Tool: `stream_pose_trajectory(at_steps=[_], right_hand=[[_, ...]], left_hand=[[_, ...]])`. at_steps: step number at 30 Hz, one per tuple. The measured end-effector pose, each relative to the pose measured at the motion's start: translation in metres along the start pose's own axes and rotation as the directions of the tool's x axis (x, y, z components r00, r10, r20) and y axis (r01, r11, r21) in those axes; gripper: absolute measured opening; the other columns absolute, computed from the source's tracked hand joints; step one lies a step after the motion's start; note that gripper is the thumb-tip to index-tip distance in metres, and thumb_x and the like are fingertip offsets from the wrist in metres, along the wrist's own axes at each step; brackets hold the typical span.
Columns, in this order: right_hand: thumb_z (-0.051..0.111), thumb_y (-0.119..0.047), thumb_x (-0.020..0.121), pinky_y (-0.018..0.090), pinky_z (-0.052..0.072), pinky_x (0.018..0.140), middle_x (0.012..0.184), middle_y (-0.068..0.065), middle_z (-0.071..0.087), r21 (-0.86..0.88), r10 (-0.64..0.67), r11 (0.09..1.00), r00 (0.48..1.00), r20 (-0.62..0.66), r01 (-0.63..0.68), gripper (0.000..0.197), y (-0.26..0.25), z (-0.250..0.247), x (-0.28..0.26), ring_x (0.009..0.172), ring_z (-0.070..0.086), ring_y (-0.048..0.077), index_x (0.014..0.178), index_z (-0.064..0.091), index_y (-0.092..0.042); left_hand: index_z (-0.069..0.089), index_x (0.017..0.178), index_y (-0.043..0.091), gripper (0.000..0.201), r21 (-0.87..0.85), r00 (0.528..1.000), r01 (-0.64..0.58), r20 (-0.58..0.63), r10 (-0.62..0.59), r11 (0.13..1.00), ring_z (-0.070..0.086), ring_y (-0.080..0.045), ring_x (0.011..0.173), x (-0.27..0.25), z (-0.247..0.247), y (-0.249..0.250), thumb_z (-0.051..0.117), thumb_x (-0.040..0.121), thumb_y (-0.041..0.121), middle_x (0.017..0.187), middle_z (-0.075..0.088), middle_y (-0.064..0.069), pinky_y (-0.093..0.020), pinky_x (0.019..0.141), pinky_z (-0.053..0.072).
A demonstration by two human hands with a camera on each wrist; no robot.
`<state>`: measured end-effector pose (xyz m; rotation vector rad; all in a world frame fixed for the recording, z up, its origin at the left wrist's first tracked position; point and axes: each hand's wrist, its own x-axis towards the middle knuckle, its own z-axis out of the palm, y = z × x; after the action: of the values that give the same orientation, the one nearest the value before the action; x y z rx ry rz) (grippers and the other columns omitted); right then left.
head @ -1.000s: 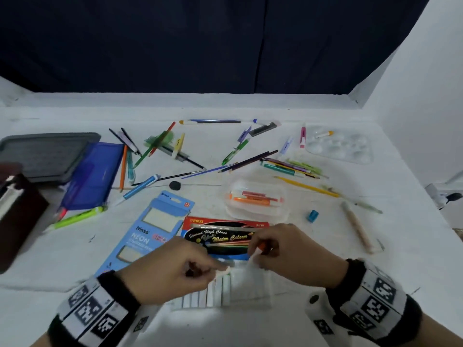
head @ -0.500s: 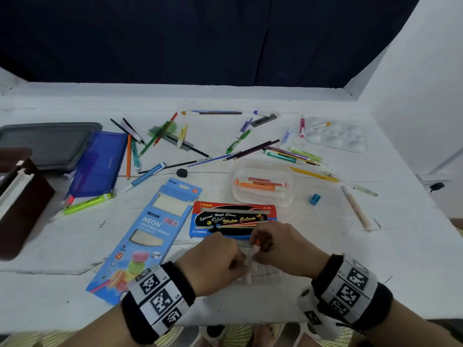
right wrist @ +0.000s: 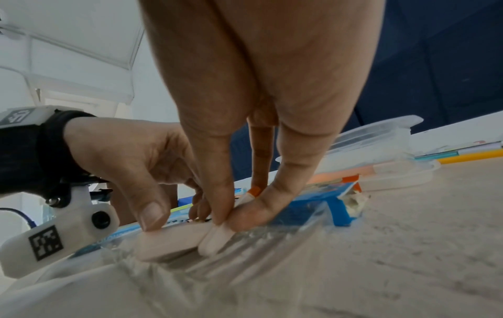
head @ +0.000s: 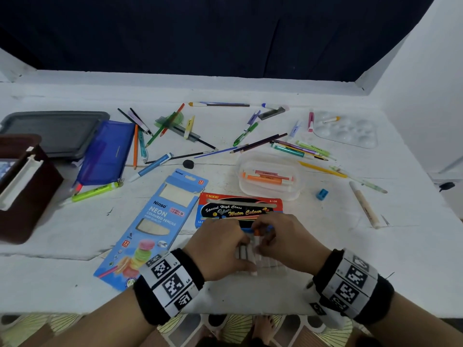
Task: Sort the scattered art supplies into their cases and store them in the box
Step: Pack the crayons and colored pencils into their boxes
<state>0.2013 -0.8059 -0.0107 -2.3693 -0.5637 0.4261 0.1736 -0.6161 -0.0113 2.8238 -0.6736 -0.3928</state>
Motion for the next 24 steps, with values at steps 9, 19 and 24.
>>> stream_pose_trajectory(at_steps=[9,19,24], right_hand=[[0.081,-0.024,0.079,0.018,0.052,0.077,0.100,-0.009,0.062,-0.043,-0.048,0.998,0.999,0.008,0.048,0.031,0.002,-0.005,-0.007,0.087,0.059,0.005,0.108,0.069,-0.021],[0.087,-0.024,0.071,0.026,0.053,0.076,0.094,-0.005,0.066,-0.078,-0.071,0.994,0.997,0.000,0.071,0.034,-0.001,0.002,-0.005,0.082,0.061,0.010,0.100,0.071,-0.015],[0.083,-0.034,0.076,0.018,0.050,0.077,0.098,-0.009,0.059,-0.166,-0.056,0.984,0.995,0.083,0.070,0.032,-0.007,0.001,-0.002,0.086,0.056,0.006,0.102,0.071,-0.021]], left_hand=[[0.062,0.106,0.032,0.047,0.001,0.997,0.077,-0.018,-0.077,0.997,0.059,-0.012,0.093,0.002,-0.003,0.001,0.068,0.075,0.068,0.101,0.061,0.011,-0.036,0.085,0.045],[0.065,0.113,0.035,0.051,0.036,0.988,0.151,-0.021,-0.150,0.988,0.059,-0.011,0.096,0.002,-0.009,0.001,0.069,0.074,0.067,0.102,0.063,0.014,-0.035,0.088,0.041],[0.065,0.106,0.034,0.053,0.071,0.978,0.209,0.007,-0.210,0.975,0.057,-0.011,0.094,0.002,-0.011,-0.005,0.064,0.072,0.075,0.097,0.059,0.014,-0.037,0.092,0.036]])
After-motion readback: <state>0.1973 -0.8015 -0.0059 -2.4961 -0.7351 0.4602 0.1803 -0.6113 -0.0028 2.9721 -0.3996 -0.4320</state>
